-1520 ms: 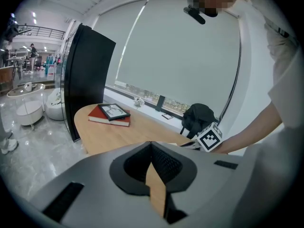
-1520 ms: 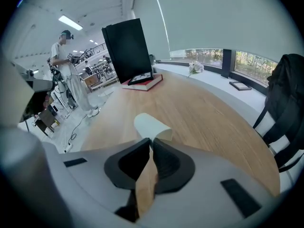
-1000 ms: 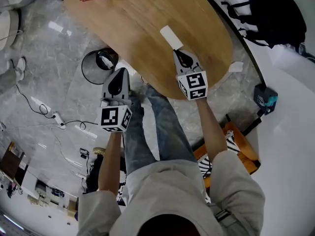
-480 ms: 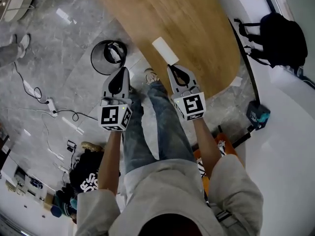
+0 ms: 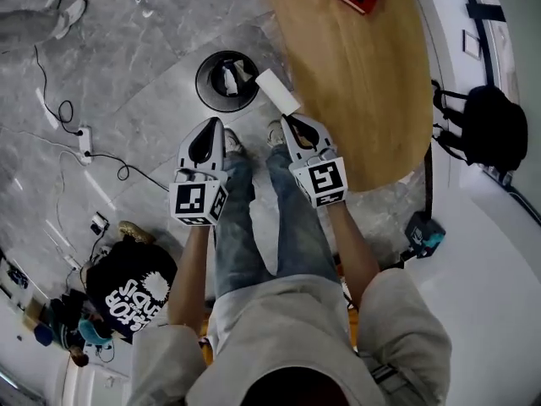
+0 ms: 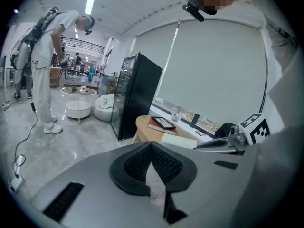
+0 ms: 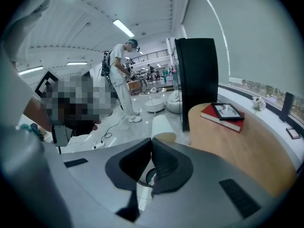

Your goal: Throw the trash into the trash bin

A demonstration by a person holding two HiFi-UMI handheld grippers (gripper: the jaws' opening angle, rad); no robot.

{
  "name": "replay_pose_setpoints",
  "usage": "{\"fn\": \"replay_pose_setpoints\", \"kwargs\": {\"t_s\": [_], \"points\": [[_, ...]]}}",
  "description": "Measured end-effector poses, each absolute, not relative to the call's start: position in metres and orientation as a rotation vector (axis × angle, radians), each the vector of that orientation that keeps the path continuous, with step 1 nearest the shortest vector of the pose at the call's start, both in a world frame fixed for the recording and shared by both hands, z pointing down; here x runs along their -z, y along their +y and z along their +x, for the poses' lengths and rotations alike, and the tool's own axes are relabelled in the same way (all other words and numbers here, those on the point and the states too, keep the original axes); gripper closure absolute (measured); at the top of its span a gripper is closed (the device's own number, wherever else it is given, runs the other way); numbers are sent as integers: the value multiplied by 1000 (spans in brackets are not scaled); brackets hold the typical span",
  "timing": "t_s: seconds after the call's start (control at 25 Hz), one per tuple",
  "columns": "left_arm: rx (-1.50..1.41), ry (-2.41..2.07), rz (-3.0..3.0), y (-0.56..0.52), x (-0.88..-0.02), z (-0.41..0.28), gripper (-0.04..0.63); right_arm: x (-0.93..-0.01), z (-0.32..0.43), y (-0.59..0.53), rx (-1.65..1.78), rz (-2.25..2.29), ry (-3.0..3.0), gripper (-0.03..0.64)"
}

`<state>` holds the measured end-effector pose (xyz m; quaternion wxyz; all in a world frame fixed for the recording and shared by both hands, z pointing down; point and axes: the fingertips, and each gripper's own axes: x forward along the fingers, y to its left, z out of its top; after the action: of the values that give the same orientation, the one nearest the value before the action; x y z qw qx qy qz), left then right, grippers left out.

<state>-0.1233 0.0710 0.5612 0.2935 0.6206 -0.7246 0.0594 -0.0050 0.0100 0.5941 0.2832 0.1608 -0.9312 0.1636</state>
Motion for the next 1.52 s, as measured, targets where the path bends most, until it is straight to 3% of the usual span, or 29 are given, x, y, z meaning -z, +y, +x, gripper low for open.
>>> {"fn": "replay_pose_setpoints", "kwargs": {"t_s": [0.6,1.4,1.52], "points": [[-71,-2105,1385,179,-570,-232,577,-662,-120,54,-370,233,-2375,584],[-57,-2115,1322,209,-579,-255,577,-799,-156,70,-388,91,-2020,583],[-61,-2116,1318,213,-581,-258,577,-800,-161,69,-421,75,-2014,526]]}}
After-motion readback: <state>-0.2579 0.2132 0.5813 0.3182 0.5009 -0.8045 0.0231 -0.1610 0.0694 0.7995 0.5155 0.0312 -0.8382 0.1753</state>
